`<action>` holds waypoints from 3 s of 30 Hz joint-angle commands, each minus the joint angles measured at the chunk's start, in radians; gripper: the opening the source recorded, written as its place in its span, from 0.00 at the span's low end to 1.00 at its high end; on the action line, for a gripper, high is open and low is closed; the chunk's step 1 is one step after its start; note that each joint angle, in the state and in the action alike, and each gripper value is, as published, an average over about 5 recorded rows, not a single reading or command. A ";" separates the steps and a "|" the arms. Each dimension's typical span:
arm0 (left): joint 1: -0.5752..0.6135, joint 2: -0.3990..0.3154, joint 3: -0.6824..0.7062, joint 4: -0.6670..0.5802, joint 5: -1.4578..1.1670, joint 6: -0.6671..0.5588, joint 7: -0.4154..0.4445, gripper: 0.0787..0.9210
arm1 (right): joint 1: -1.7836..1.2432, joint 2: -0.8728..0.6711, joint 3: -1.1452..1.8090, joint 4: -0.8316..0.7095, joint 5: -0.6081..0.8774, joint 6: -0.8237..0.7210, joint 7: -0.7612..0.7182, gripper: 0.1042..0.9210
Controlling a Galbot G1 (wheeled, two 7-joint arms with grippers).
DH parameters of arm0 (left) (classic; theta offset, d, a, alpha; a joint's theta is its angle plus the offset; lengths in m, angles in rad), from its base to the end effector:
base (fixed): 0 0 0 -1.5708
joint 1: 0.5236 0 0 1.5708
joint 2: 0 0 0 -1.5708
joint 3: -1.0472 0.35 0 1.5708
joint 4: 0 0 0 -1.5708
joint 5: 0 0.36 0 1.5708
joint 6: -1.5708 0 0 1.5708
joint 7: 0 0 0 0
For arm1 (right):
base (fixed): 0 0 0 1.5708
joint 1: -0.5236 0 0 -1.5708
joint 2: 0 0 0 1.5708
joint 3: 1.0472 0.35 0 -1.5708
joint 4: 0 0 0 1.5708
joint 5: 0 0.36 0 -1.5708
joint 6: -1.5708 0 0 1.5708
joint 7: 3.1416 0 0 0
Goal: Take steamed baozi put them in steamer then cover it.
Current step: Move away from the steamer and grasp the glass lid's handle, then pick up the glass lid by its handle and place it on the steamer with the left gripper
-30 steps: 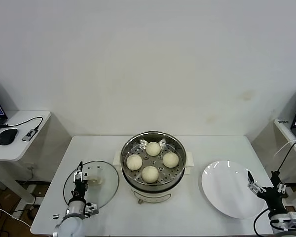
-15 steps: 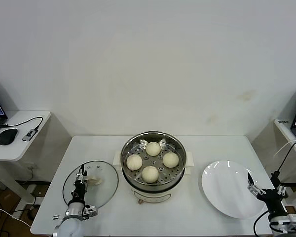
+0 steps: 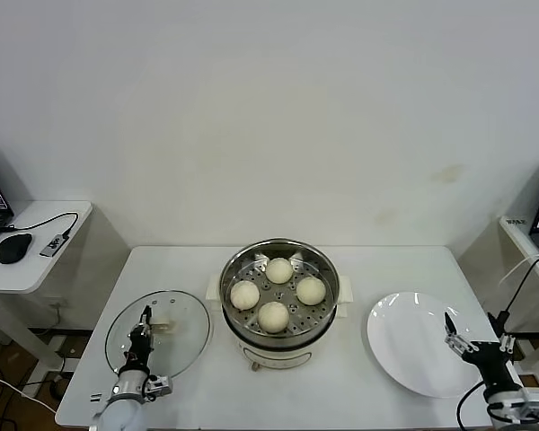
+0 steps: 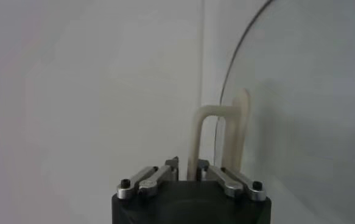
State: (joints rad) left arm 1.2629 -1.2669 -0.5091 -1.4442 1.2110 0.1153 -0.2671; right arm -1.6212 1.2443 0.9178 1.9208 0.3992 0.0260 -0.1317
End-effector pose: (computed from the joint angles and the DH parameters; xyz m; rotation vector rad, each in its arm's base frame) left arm 0.2677 0.1134 -0.4465 0.0778 -2.1206 -2.0948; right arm 0.1683 -0.1957 -0.3148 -0.1501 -3.0482 0.0964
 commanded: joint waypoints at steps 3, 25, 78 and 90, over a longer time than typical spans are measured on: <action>0.115 0.018 -0.042 -0.384 -0.084 0.179 0.163 0.08 | 0.022 0.035 -0.018 0.015 0.009 -0.027 -0.012 0.88; 0.084 0.057 0.116 -0.908 0.007 0.633 0.614 0.08 | 0.043 0.074 -0.036 0.055 -0.037 -0.121 0.019 0.88; -0.367 -0.338 0.681 -0.295 0.429 0.663 0.677 0.08 | 0.074 0.147 -0.005 -0.038 -0.138 -0.109 0.018 0.88; -0.288 -0.339 0.672 -0.319 0.517 0.661 0.692 0.08 | 0.077 0.142 -0.004 -0.046 -0.139 -0.106 0.018 0.88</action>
State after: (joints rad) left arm 0.9290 -1.5957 0.1543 -1.7668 1.6641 0.7363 0.4188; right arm -1.5470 1.3862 0.9152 1.8785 0.2623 -0.0810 -0.1141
